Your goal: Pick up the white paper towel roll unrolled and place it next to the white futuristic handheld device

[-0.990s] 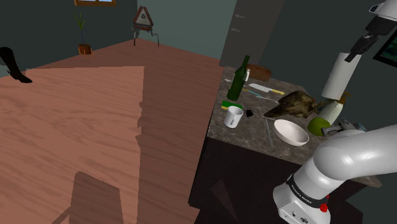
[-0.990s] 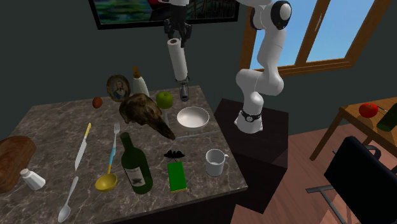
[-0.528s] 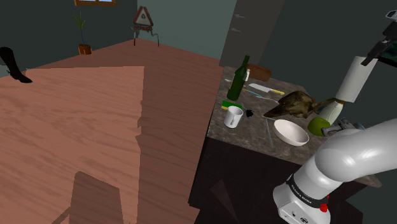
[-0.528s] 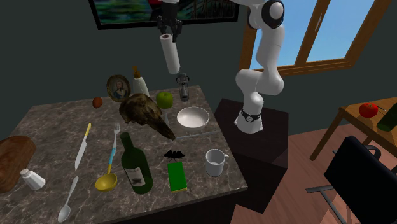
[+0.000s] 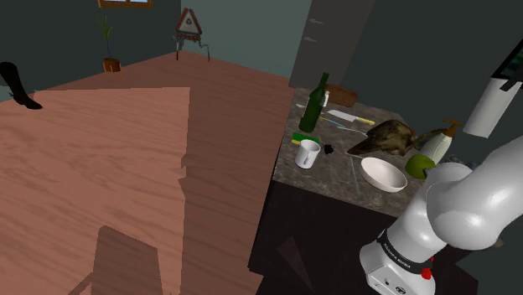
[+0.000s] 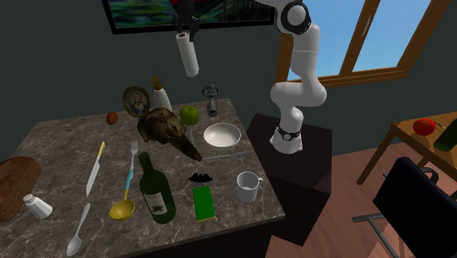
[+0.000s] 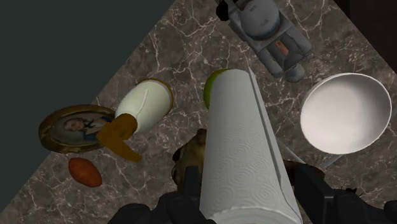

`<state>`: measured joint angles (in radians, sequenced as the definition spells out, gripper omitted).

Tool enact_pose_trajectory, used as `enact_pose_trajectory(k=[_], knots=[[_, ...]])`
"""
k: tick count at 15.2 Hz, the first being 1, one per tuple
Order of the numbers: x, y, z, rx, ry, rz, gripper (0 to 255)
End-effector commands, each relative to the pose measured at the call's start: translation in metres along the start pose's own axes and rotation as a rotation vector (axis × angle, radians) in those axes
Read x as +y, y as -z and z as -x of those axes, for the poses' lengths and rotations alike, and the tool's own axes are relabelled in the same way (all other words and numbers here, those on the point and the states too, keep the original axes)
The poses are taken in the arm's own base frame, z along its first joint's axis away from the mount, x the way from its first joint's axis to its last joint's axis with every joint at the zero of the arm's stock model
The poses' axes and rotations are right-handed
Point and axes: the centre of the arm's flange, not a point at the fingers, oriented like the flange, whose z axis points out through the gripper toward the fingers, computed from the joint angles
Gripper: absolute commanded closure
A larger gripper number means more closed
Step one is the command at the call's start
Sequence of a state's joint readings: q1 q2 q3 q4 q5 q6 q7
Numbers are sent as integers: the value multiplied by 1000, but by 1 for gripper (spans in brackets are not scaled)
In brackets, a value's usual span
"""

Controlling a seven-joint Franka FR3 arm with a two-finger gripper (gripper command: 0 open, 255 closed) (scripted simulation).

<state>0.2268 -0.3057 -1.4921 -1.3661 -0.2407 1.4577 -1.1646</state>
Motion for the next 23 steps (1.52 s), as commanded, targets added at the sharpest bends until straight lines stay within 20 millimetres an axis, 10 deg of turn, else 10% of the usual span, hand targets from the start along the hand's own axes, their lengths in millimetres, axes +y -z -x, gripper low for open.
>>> enact_pose_trajectory(k=[1, 6, 23], knots=[[22, -2, 10, -3, 1, 4, 255], [73, -2, 37, -3, 1, 4, 255], [66, -91, 46, -3, 1, 4, 255]])
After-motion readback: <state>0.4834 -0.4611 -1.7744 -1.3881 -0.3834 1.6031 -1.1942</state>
